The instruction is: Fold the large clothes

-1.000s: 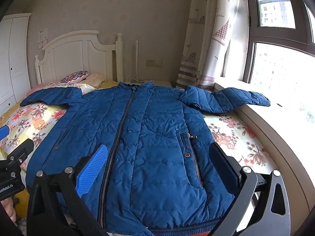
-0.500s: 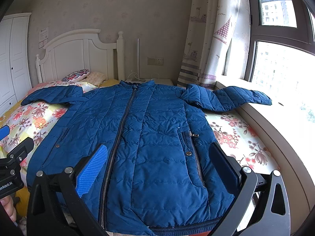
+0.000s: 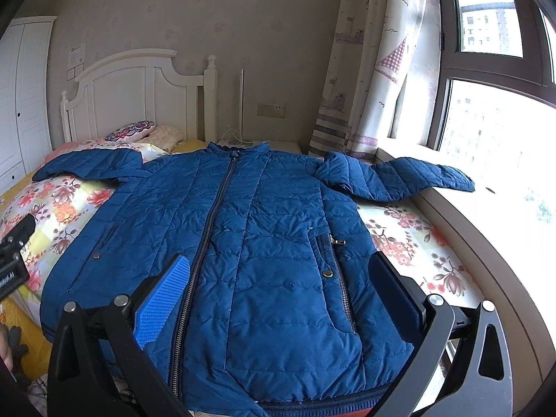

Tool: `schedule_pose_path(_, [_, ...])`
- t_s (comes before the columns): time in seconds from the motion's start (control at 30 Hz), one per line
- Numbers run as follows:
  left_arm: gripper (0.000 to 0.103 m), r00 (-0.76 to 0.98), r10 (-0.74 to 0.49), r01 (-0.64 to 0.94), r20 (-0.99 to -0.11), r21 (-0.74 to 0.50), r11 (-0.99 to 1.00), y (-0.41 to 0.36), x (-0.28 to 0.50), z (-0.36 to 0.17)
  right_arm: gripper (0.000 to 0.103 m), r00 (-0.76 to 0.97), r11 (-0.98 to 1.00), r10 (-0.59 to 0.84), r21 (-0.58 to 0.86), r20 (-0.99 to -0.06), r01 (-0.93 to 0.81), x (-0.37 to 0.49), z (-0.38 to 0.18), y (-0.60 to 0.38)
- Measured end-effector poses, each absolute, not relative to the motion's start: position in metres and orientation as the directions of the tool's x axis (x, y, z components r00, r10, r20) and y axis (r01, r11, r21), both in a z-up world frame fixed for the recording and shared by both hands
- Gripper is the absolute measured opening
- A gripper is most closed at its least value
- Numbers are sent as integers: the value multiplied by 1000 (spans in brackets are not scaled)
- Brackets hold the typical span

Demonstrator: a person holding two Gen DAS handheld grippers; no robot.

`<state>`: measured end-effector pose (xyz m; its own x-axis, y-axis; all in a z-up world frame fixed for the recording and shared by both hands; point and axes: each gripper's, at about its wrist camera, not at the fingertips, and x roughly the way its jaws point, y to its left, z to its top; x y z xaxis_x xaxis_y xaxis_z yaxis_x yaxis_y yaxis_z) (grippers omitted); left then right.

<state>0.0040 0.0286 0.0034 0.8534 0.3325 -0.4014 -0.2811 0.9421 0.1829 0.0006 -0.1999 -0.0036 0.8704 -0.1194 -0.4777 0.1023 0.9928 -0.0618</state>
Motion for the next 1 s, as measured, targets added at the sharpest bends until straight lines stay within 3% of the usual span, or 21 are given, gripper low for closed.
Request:
schedule_pose_path(0.6, [101,839,354,-312,-414,167,935,40,5,4,99,869,991,-132,-82,-477,105,1,-4,-198])
schedule_pose_path(1.0, [101,837,351,-309,-420,166,936,39,6,2,99,876,952,-278,-237,-393,195,-5,0,-186])
